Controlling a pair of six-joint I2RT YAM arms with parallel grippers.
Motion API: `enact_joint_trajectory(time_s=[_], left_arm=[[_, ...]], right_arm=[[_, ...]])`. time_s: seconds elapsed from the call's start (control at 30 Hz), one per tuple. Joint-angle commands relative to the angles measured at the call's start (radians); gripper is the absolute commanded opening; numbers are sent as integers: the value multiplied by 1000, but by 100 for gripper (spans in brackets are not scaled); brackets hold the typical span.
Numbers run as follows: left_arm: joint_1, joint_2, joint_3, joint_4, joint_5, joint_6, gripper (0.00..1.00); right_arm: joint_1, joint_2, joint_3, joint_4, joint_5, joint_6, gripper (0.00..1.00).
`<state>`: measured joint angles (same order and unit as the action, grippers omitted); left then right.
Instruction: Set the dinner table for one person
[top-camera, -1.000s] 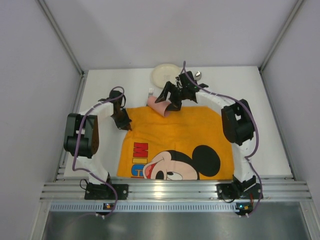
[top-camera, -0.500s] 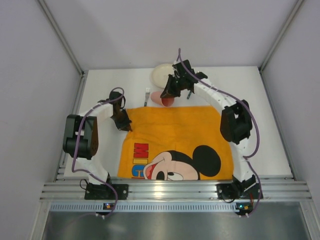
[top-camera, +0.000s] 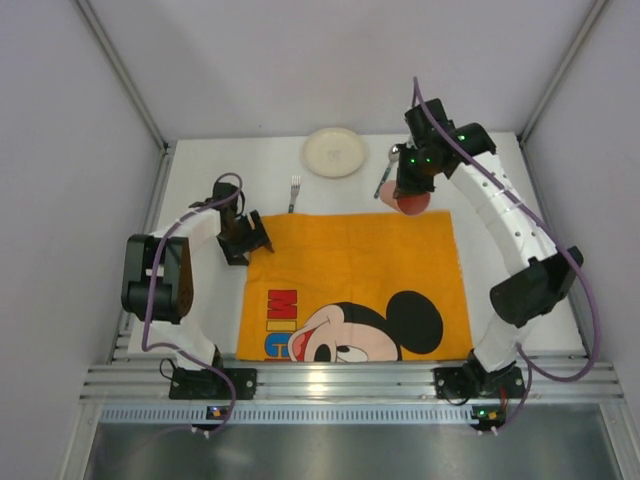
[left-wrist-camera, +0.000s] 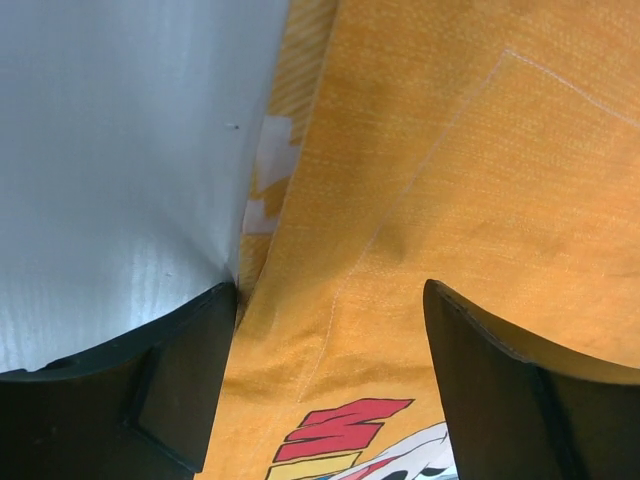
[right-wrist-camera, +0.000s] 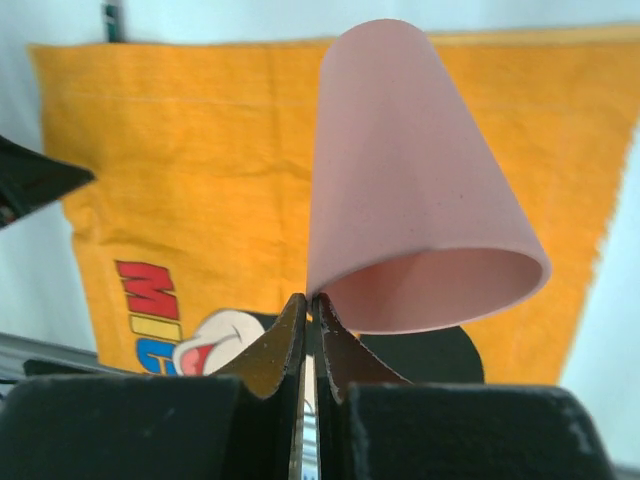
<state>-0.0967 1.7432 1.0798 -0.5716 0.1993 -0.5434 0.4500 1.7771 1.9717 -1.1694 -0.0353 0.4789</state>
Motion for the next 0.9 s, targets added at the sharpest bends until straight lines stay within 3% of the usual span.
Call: enact_joint_trajectory(time_s=[0.0,0.27,0.7,0.73,0.87], left_arm=[[32,-31,-6,-5,-31,19,81],[64,-181,38,-97,-80,42,81],[72,-393,42,-189,-127,76,80],[72,-399,32,-189,-126,74,80],[72,-416,9,-186,-115,53,80]], right_arm=[[-34,-71,-75,-162,126,-16,0],[-109,-45,-203,-217,215,-16,0],[-146,145,-160,-199,189,-62,0],[-146,153,-139,-203,193,-63,3],[-146,180,-65,-226,204,-83,36]])
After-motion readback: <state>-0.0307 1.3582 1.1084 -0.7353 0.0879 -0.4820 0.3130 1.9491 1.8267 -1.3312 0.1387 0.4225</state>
